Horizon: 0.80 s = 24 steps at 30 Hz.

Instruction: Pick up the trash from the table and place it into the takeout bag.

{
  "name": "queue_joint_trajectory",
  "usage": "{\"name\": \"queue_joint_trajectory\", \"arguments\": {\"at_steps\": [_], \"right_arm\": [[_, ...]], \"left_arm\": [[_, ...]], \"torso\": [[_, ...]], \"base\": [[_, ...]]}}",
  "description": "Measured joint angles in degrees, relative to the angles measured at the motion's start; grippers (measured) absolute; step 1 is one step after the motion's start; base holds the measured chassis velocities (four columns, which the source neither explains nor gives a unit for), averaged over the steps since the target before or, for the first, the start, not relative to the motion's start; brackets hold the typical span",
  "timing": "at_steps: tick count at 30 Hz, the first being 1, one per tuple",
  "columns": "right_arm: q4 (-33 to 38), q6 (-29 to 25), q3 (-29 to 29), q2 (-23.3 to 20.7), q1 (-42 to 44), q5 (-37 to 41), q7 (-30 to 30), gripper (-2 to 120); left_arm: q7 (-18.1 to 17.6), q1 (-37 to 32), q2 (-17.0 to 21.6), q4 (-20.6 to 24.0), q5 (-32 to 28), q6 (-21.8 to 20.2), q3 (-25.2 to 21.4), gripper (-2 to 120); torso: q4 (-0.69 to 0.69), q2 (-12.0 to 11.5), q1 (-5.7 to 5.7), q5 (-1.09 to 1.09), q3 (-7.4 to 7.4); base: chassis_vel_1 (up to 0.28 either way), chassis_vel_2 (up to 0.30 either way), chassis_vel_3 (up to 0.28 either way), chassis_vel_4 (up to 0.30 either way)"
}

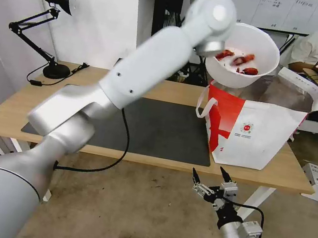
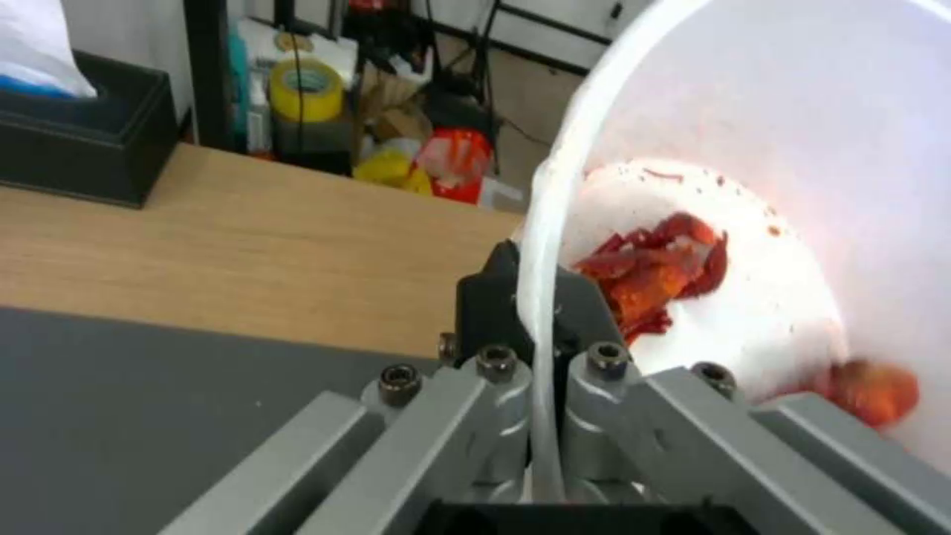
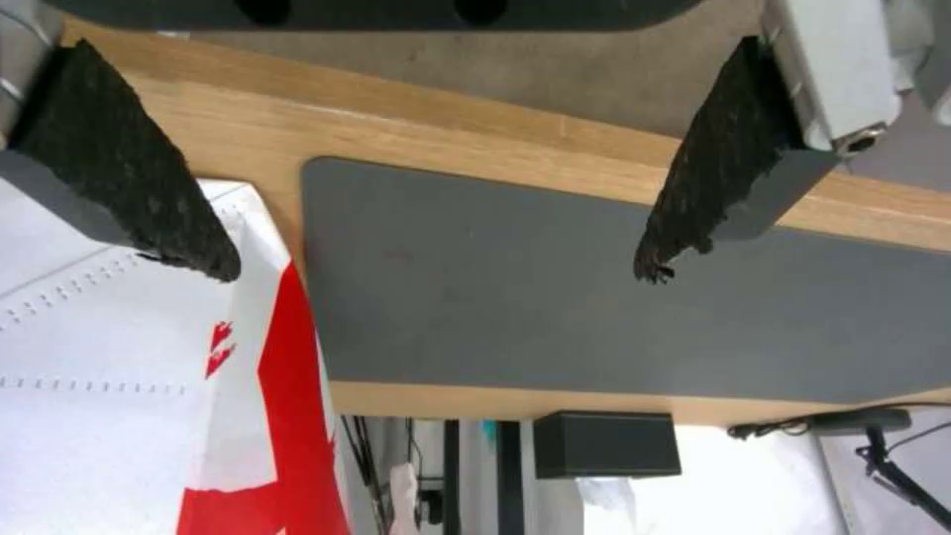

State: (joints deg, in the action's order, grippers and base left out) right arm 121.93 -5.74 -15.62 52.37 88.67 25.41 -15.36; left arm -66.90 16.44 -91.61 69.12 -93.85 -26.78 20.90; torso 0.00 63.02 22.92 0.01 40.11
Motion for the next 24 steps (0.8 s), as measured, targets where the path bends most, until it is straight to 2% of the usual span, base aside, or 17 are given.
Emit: {"name": "queue_joint_trajectory", "arguments": {"at_steps": [3,8,11,12,16,24], "right_arm": [[0.00,0.00,0.00,0.00,0.00,0.00,0.00,100],[0.00,0.00,0.00,0.00,0.00,0.00,0.00,100],[0.00,0.00,0.00,0.00,0.00,0.00,0.00,100],[0.00,0.00,0.00,0.00,0.00,0.00,0.00,100],[0.00,0.00,0.00,0.00,0.00,0.00,0.00,100],[0.00,0.00,0.00,0.00,0.00,0.00,0.00,100]], "left_arm": [[1.82,-0.72,-0.08,-0.49,4.78,2.07,2.23,0],[3.53,-1.76,0.03,-0.29,8.53,3.20,3.98,0],[8.32,-2.68,0.16,0.54,13.19,5.46,6.24,0],[8.32,-2.68,0.16,0.54,13.19,5.46,6.24,0],[13.51,-3.34,0.34,2.14,17.87,7.36,9.57,0],[14.60,-4.53,0.88,4.41,19.40,7.65,12.68,0]], "torso": [[0.00,0.00,0.00,0.00,0.00],[0.01,0.00,0.00,-0.01,0.00],[0.01,0.00,0.00,-0.01,0.00],[0.01,0.00,0.00,-0.01,0.00],[0.00,0.00,0.00,0.00,0.00],[0.00,0.00,0.00,0.00,-0.01]], "base": [[0.000,0.000,0.000,0.000],[0.000,0.000,0.000,0.000],[0.000,0.000,0.000,0.000],[0.000,0.000,0.000,0.000],[0.000,0.000,0.000,0.000],[0.000,0.000,0.000,0.000]]}}
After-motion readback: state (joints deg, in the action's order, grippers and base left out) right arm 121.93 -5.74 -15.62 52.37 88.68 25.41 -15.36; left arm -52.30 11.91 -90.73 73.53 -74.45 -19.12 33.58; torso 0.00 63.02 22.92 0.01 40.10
